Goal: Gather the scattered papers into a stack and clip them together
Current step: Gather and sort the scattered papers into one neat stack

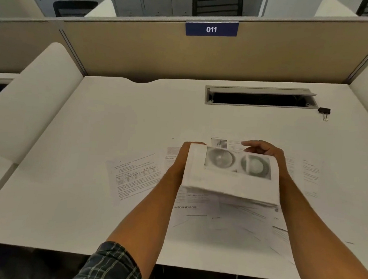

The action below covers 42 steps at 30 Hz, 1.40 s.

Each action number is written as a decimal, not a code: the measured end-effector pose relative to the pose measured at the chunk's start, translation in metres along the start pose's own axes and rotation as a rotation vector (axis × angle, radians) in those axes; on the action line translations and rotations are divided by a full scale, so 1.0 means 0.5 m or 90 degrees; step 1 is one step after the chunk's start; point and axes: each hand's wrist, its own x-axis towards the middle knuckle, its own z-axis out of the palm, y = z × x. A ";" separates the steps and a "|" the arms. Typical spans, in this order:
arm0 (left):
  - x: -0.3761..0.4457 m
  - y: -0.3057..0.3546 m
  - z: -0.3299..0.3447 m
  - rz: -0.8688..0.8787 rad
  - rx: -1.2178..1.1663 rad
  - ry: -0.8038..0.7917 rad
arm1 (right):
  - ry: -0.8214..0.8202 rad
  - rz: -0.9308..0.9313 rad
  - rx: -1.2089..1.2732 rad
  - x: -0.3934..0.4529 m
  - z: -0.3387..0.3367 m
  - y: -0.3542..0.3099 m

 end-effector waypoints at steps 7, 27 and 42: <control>-0.008 -0.041 -0.036 -0.115 0.190 0.234 | 0.223 0.166 0.145 -0.012 0.016 0.028; -0.028 -0.117 -0.056 -0.375 0.531 0.270 | 0.221 0.236 0.100 -0.059 -0.004 0.046; -0.014 -0.115 -0.034 -0.406 0.492 0.311 | 0.224 0.258 0.090 -0.066 -0.012 0.071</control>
